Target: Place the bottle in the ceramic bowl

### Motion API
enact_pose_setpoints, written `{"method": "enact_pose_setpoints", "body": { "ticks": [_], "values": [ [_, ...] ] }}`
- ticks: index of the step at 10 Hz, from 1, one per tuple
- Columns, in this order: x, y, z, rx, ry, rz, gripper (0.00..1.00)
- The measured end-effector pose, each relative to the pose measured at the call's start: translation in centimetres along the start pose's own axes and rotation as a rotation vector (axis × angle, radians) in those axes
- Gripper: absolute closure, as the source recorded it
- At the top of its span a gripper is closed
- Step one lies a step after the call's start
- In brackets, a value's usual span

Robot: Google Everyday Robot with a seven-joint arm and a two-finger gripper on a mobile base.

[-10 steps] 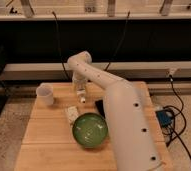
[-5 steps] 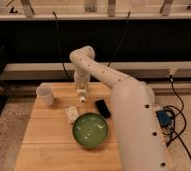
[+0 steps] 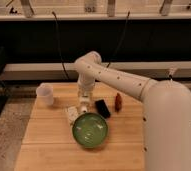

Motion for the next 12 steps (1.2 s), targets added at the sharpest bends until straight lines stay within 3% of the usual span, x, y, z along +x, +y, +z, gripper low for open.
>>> {"method": "enact_pose_setpoints", "body": {
  "ticks": [6, 9, 12],
  "values": [
    [-9.5, 5.4, -4.6, 0.009, 0.012, 0.030, 0.98],
    [-12.3, 7.8, -5.1, 0.008, 0.006, 0.041, 0.98],
    [-13.6, 9.1, -4.6, 0.006, 0.011, 0.043, 0.98]
  ]
}}
